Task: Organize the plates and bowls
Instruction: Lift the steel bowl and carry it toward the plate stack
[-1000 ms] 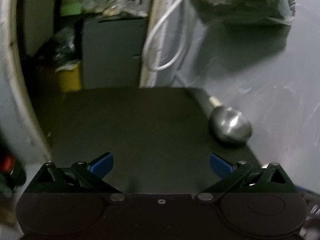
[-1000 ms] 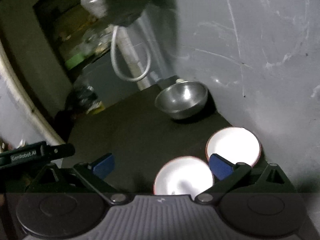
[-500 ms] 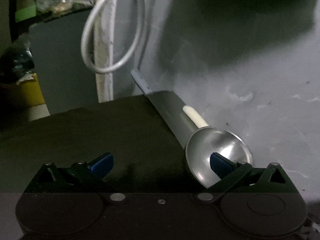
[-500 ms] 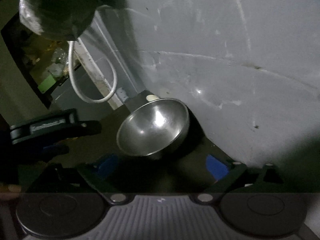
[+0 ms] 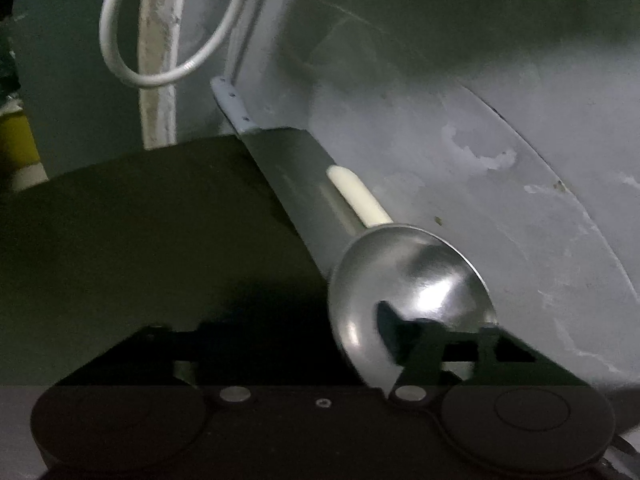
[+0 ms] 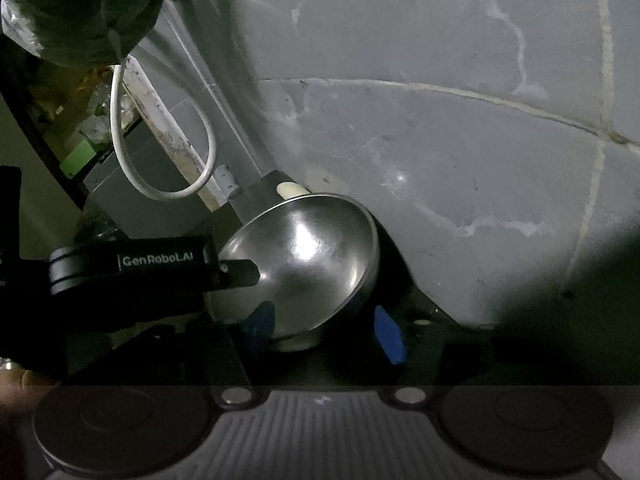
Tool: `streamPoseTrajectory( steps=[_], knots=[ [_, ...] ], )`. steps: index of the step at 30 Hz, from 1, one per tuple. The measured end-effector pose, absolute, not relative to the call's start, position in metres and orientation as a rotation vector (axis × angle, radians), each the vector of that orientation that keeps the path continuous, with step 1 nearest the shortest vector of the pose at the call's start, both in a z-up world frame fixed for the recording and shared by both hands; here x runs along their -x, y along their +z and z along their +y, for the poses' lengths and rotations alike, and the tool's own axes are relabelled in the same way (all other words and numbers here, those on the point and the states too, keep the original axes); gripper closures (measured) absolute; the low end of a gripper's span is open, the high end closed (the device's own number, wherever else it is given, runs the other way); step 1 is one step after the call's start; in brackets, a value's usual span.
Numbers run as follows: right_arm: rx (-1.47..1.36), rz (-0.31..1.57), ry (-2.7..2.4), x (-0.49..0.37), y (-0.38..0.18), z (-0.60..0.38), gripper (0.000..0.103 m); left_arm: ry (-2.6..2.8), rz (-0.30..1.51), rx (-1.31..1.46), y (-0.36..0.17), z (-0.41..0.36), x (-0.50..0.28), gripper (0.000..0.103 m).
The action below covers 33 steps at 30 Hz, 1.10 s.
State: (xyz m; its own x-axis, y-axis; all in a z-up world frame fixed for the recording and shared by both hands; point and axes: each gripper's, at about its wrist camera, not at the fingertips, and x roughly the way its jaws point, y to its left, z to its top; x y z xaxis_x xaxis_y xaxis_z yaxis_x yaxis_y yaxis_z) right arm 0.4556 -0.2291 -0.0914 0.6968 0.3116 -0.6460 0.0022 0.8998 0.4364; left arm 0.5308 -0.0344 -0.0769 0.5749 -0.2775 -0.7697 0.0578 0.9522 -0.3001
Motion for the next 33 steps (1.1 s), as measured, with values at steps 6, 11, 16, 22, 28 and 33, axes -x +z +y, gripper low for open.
streamPoseTrajectory(
  steps=[6,11,16,22,28,33],
  knots=[
    [-0.4,0.809,0.22,-0.456,-0.092,-0.231,0.056,-0.227,0.947,0.253,-0.082,-0.032,-0.524,0.089],
    [-0.387,0.803,0.252,-0.446,-0.087,-0.236,0.073,-0.236,0.881,0.259,-0.066,-0.023,-0.495,0.092],
    [-0.319,0.726,0.333,-0.41,-0.063,-0.237,0.075,-0.268,0.802,0.215,-0.031,-0.015,-0.445,0.092],
    [-0.276,0.698,0.408,-0.347,-0.035,-0.244,0.077,-0.291,0.768,0.223,-0.006,-0.006,-0.37,0.091],
    [-0.201,0.715,0.465,-0.283,-0.012,-0.254,0.078,-0.322,0.767,0.273,0.006,0.0,-0.295,0.09],
    [-0.131,0.766,0.536,-0.229,0.0,-0.26,0.078,-0.345,0.834,0.313,0.005,0.005,-0.231,0.09]
  ],
)
